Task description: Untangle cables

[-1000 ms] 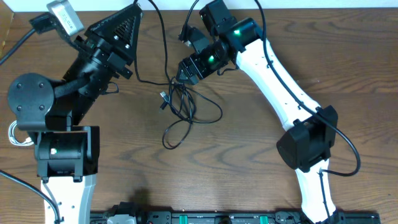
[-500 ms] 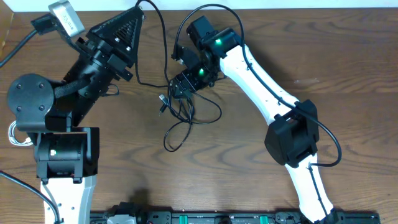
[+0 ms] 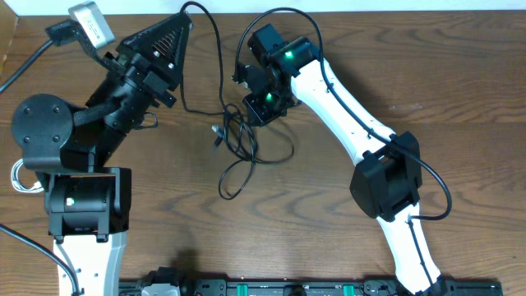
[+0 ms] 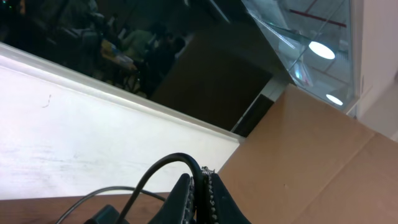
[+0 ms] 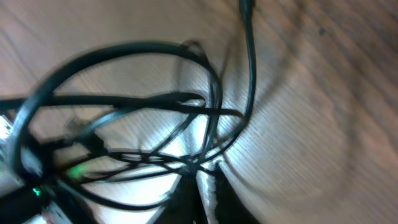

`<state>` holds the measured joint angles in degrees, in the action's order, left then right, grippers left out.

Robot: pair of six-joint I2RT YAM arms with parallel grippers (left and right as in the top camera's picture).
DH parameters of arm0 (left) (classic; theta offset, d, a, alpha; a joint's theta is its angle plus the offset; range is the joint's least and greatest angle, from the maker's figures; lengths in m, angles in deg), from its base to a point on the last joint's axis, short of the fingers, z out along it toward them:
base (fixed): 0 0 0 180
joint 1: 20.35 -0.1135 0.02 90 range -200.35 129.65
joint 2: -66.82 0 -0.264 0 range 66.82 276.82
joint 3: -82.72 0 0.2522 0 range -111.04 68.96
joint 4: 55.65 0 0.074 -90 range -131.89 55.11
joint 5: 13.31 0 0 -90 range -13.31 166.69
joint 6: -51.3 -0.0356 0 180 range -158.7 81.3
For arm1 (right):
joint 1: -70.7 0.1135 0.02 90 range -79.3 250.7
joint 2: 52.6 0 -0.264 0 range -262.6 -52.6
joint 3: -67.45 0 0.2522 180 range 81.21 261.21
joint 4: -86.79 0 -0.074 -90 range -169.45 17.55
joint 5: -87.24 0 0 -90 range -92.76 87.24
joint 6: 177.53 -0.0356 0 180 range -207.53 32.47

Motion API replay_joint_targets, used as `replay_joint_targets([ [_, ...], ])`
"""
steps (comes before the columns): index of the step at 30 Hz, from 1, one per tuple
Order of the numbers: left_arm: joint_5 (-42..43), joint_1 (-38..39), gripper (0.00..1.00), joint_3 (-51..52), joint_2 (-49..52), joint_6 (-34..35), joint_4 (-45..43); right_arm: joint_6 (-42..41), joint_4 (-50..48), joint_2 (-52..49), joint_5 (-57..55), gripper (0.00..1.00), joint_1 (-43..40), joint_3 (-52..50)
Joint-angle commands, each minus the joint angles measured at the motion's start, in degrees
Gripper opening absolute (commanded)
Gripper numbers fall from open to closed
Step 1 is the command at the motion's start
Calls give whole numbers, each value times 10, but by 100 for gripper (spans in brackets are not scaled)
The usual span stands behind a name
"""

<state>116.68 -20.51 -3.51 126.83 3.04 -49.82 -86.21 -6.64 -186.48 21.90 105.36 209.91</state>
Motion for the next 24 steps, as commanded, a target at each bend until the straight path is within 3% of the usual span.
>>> replay_joint_targets([
  [1, 3, -11, 8, -6, -4, -12, 6, 0, 0, -5, -21, 1, -2, 10],
  [7, -21, -24, 8, -6, 6, -90, 135, 0, 2, 42, -21, 1, -33, 27],
  [11, -85, -24, 8, -6, 29, -149, 245, -9, 3, 111, -21, 1, -76, 30],
  [18, -221, -24, 8, -6, 94, -194, 378, -12, 28, 217, 45, 1, -150, 30],
  [21, -261, -24, 17, -6, 126, -195, 418, -12, 40, 254, 47, 1, -174, 30],
  [23, -261, -24, 39, -6, 149, -197, 435, -12, 42, 279, 65, 1, -188, 30],
  [24, -260, -24, 45, -6, 158, -197, 441, -12, 42, 288, 73, 1, -193, 30],
])
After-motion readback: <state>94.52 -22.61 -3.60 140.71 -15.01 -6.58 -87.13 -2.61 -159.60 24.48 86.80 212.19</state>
